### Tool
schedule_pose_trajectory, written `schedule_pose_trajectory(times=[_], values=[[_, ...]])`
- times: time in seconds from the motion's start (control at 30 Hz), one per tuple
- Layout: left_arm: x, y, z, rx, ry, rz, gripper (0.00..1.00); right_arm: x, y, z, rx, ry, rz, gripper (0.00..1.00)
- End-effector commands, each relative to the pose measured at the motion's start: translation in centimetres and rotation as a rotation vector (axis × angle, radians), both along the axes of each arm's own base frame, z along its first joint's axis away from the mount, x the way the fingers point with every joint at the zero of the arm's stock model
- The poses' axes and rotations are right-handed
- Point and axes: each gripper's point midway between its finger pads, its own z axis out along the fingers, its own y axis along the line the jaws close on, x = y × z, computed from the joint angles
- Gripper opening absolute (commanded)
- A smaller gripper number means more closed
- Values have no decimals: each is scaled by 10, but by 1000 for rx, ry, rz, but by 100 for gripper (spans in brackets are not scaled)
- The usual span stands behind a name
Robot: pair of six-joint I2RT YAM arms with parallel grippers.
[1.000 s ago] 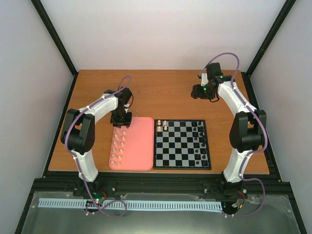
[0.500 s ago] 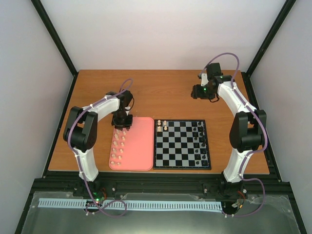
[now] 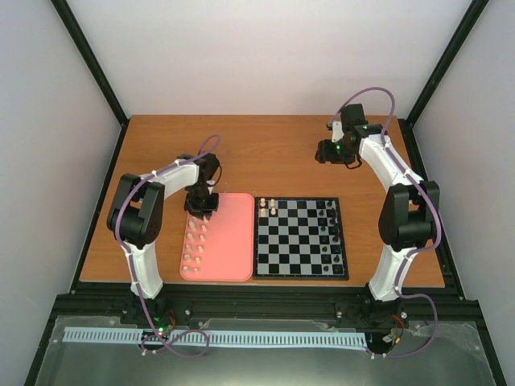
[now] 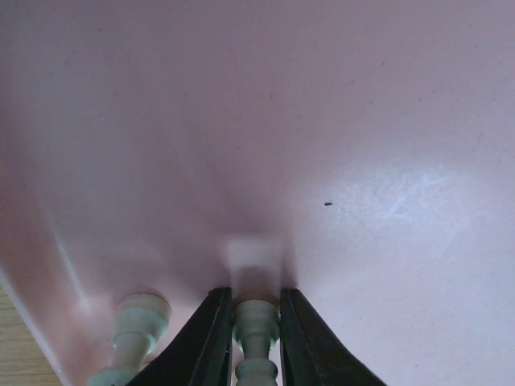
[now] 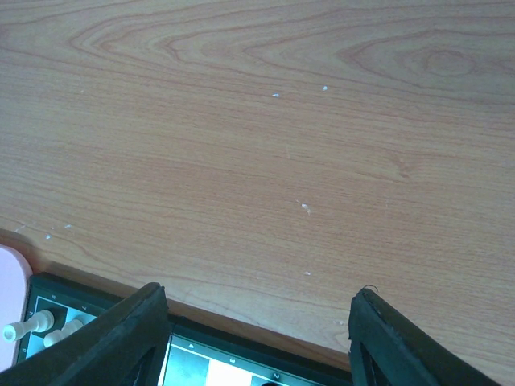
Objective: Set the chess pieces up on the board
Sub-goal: Pick up the chess piece from the storage box, then place the chess piece on the chessboard.
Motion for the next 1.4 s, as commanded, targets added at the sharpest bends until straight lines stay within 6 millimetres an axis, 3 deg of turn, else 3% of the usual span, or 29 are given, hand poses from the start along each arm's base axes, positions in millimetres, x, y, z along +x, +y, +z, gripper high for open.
schedule_pose_trajectory(times=[0.0, 0.37, 0.5, 0.7, 0.8, 1.1, 1.37], values=[[6, -5, -1, -20, -13, -8, 17, 1, -4, -6, -2, 10, -13, 62], [11, -12, 26, -27, -44, -37, 13, 1, -4, -5, 0, 8, -13, 61], [10, -14, 25, -36, -39, -34, 16, 2, -3, -4, 5, 8, -14, 61], [10, -27, 31, -48, -46, -60, 12, 0, -4, -2, -1, 4, -13, 61], [7, -49, 43, -59, -54, -117, 12, 1, -4, -1, 0, 2, -13, 61], [-11, -148, 83, -157, -99, -315, 12, 2, -5, 1, -2, -5, -15, 61], [-29, -204, 86, -170, -89, -472, 12, 3, -5, 2, -7, -11, -15, 61]])
